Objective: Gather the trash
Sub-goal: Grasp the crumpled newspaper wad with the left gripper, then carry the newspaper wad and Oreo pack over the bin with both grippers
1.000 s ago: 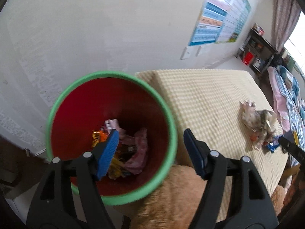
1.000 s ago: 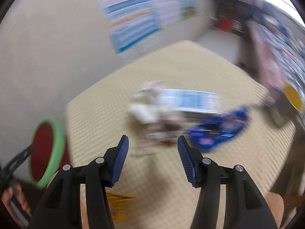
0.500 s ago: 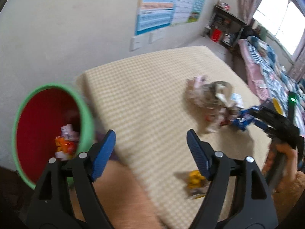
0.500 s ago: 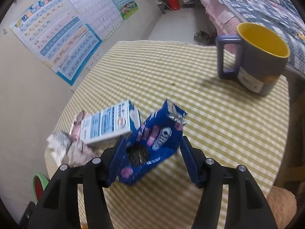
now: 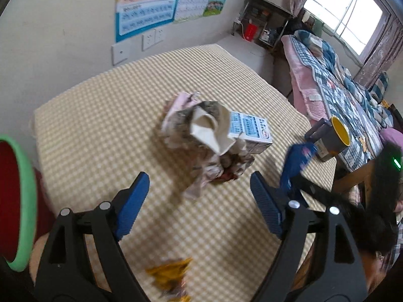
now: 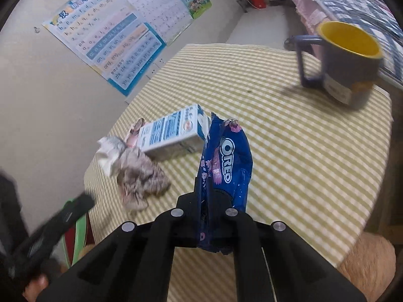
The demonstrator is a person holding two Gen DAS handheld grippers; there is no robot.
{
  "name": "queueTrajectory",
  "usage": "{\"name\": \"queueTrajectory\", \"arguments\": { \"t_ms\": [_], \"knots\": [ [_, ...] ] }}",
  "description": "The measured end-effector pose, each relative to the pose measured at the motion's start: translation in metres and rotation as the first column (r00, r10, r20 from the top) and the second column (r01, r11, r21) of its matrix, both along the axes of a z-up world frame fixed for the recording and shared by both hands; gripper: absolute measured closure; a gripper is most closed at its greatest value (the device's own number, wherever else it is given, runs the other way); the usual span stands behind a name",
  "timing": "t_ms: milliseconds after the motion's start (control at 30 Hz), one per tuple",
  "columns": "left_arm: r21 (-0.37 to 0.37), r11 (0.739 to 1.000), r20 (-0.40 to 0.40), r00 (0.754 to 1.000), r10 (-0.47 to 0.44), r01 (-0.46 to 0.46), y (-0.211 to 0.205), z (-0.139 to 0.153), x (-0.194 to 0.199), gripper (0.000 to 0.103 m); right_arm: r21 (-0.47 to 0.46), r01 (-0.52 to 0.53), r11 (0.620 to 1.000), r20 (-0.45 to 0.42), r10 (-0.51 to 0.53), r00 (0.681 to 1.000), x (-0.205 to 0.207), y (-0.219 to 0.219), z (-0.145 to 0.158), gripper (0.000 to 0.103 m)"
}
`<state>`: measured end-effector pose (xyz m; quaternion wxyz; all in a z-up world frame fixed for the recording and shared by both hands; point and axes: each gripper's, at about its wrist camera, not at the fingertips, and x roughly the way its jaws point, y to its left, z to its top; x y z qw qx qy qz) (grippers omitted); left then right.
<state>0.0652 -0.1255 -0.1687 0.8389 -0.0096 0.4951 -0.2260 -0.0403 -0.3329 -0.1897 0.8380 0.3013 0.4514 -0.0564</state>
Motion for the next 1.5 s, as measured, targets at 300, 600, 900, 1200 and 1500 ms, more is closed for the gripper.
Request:
{"name": "queueTrajectory", "arguments": {
  "t_ms": [300,600,900,1200,1500],
  "knots": [
    [0.12,0.989,-0.107,0.991,-0.076,0.088,-0.037,-0.044,0.026,0.07,-0.033,-0.015,0.999,-0.006,0.015,1.0,-0.017,0.002,0.0,0.099],
    [0.089,0.993,-0.044,0.996,-0.078,0.082,-0.002,-0.01,-0.002,0.082,-0.078,-0.061,0.995,0.003,0.061,0.998,-0.011,0.013,0.001,0.099],
    [0.079,0.994,0.056,0.995,-0.086,0.081,0.019,0.027,-0.027,0.082,-0.128,-0.029,0.991,0.046,0.035,0.998,-0.015,0.014,0.011,0.099],
    [0.086,0.996,0.154,0.988,0.01,-0.024,0.056,0.058,-0.033,0.082,-0.189,-0.062,0.98,0.075,0.078,0.994,-0.015,0.036,0.031,0.099],
    [0.064,0.994,0.207,0.975,0.076,-0.091,0.086,0.076,-0.029,0.082,-0.212,-0.108,0.971,0.127,0.137,0.982,-0.012,0.064,0.06,0.099]
  ]
}}
